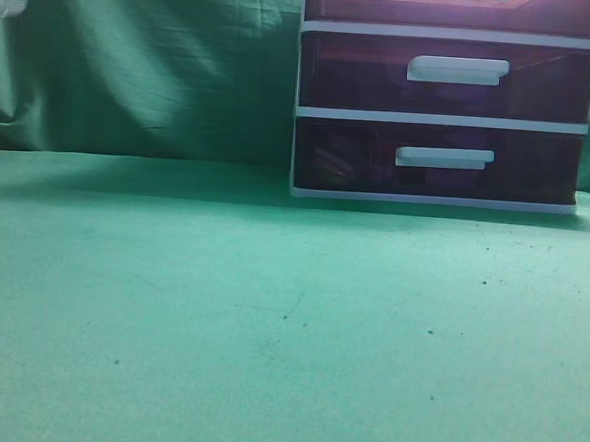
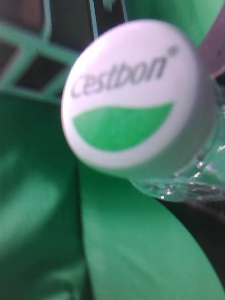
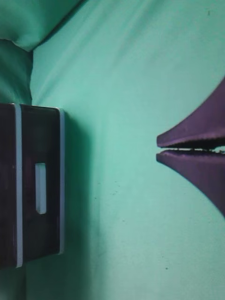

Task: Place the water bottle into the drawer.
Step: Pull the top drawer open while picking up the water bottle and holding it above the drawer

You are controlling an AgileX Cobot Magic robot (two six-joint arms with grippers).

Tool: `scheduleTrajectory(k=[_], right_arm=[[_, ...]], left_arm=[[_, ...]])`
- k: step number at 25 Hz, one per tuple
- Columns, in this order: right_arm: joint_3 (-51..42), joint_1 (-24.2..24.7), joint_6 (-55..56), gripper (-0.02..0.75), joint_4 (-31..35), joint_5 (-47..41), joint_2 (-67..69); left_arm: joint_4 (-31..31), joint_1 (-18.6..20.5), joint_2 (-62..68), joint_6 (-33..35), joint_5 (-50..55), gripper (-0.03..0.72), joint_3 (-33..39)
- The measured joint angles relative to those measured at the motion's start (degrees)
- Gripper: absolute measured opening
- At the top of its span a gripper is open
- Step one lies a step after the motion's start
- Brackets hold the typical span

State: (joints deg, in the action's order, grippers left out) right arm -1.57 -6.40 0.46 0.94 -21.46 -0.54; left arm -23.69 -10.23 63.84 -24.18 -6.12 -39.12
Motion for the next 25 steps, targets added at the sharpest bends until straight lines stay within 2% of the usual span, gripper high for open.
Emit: scheduleTrajectory(k=[3, 6, 8, 10, 14, 20, 25], right_arm=[[-0.09, 0.0, 0.0, 0.0, -0.5, 4.02, 0.0], [-0.12, 0.0, 1.18, 0.0, -0.01, 16.79, 0.0], [-0.12, 0.0, 2.63, 0.0, 0.65, 28.73, 0.0], [0.53, 0.0, 2.88, 0.0, 0.89, 32.54, 0.0], [8.86, 0.0, 0.81, 0.0, 0.89, 25.1, 4.66], [26.8, 0.0, -10.9, 0.0, 0.78, 7.78, 23.16], [36.62, 0.0, -23.04, 0.0, 0.57, 3.56, 39.3]], left_arm=[[-0.89, -5.56, -5.02, 0.0, 1.64, 0.293, 0.07], [-0.89, -9.98, -8.52, 0.0, 4.98, 0.293, 0.12], [-0.89, -12.41, -10.1, 0.0, 7.06, 0.293, 0.35], [-0.89, -14.73, -10.61, 0.0, 8.48, 0.293, 0.4], [-0.89, -17.46, -10.76, -0.05, 8.88, 0.293, 0.4], [-0.89, -17.77, -10.31, -0.05, 10.11, 0.293, 0.4], [-0.89, -17.77, -10.31, -0.05, 10.58, 0.293, 0.4]])
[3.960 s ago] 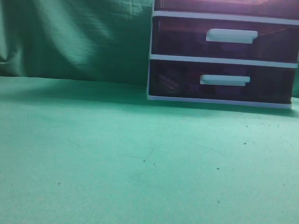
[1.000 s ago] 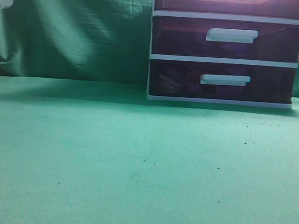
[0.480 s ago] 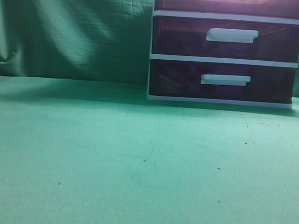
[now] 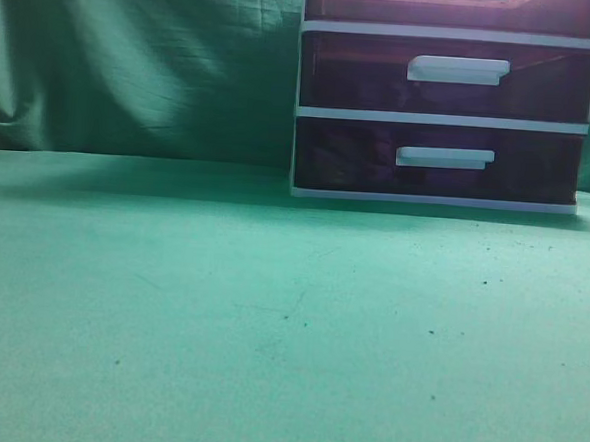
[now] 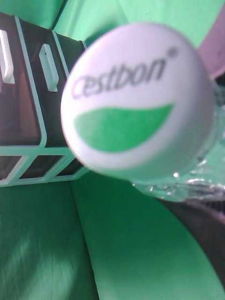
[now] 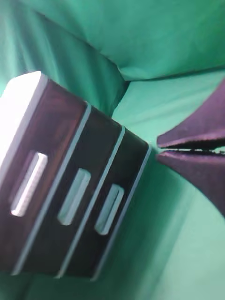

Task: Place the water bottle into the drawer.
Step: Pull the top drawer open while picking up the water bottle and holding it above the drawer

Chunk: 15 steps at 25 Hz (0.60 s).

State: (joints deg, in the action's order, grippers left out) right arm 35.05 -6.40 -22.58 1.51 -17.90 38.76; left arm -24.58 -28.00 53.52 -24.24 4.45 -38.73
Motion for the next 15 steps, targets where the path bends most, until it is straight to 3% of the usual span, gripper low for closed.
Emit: scheduleTrajectory(k=[4, 8, 9, 11, 15], right_arm=[[6.67, 0.0, -15.55, 0.0, -0.22, 0.08, 10.56], [12.26, 0.0, -33.41, 0.0, -0.45, 6.55, 20.44], [12.86, 0.0, -35.32, 0.05, -0.45, 9.31, 22.37], [13.58, 0.0, -37.64, 0.05, -0.45, 17.29, 26.84], [14.6, 0.0, -40.14, 0.197, -2.57, 30.88, 34.67]], left_arm=[[0.0, 0.0, 0.0, -0.09, 0.09, 0.293, 0.0], [0.0, 0.0, 0.0, -0.09, 0.09, 0.293, 0.0], [0.0, 0.0, 0.0, -0.09, 0.09, 0.293, 0.0], [0.0, 0.0, 0.0, -0.09, 0.09, 0.293, 0.0], [0.0, 0.0, 0.0, -0.09, 0.22, 0.293, 0.0]])
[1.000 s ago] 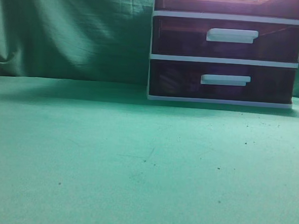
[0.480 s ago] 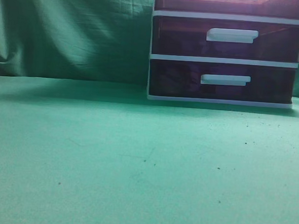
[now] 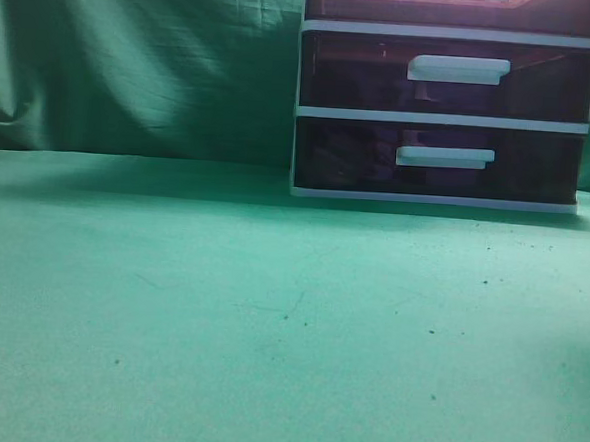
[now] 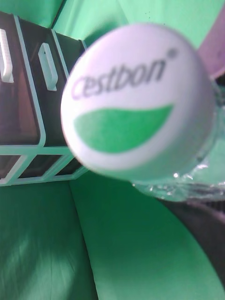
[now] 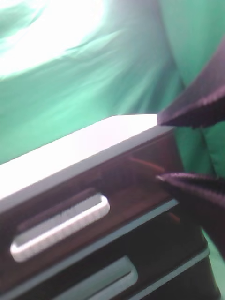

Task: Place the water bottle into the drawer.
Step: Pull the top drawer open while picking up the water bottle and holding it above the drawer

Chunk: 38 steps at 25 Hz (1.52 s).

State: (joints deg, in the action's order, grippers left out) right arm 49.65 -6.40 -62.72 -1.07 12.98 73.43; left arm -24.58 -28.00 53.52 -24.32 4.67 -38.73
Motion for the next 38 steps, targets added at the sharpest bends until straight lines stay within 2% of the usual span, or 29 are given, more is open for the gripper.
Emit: scheduleTrajectory(k=[4, 10, 11, 16, 23, 34, 38], right_arm=[[1.99, -0.81, -1.7, 0.326, -6.8, 3.19, 6.56], [8.54, -3.28, -4.43, 0.315, -8.84, 4.43, 14.15], [9.6, -3.4, -4.64, 0.356, -8.84, 4.46, 15.27], [14.26, -3.4, -5.69, 0.341, -9.79, 4.71, 20.09], [16.8, -3.43, -6.03, 0.341, -18.79, 5.4, 26.74], [23.87, -3.43, -6.03, 0.341, -19.55, 5.45, 31.53], [24.0, -3.43, -7.68, 0.095, -19.66, 5.87, 31.67]], left_arm=[[0.0, 0.0, 0.07, 0.0, 0.0, 0.293, 0.0], [0.0, 0.0, 0.21, 0.0, 0.0, 0.293, 0.0], [0.0, 0.0, 0.21, 0.0, 0.03, 0.293, 0.0], [0.1, 0.0, 0.21, 0.0, 1.93, 0.293, 0.0], [0.1, 0.0, 0.25, 0.0, 2.9, 0.293, 0.0], [0.1, 0.0, 0.25, 0.0, 5.78, 0.293, 0.0], [0.1, 0.0, 0.25, 0.0, 5.78, 0.293, 0.0]])
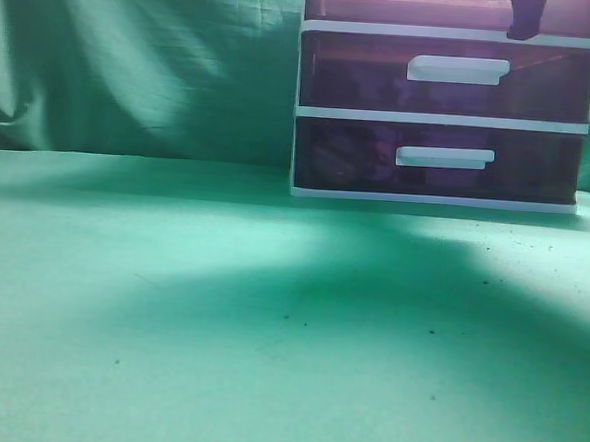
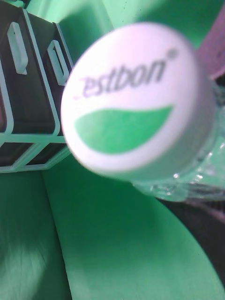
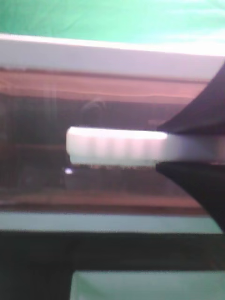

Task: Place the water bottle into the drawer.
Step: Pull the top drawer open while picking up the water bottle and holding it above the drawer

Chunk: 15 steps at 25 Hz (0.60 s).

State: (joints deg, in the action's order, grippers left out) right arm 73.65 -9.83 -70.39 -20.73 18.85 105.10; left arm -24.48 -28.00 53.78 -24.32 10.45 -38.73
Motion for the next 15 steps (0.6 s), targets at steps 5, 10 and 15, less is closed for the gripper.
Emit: scheduleTrajectory(k=[5, 10, 15], right_arm=[[0.0, -0.12, -0.21, 0.087, 0.0, -2.09, -0.95], [-0.51, -1.96, -0.1, 0.087, 0.35, -7.9, -3.47], [-4.77, -2.73, -0.68, 0.087, 1.03, -6.19, -5.61]], left_arm=[[0.0, 0.0, 0.0, 0.0, 0.27, 0.293, 0.0], [0.0, 0.0, 0.0, 0.0, 0.98, 0.293, 0.0], [0.0, 0.0, 0.0, 0.0, 1.15, 0.293, 0.0]])
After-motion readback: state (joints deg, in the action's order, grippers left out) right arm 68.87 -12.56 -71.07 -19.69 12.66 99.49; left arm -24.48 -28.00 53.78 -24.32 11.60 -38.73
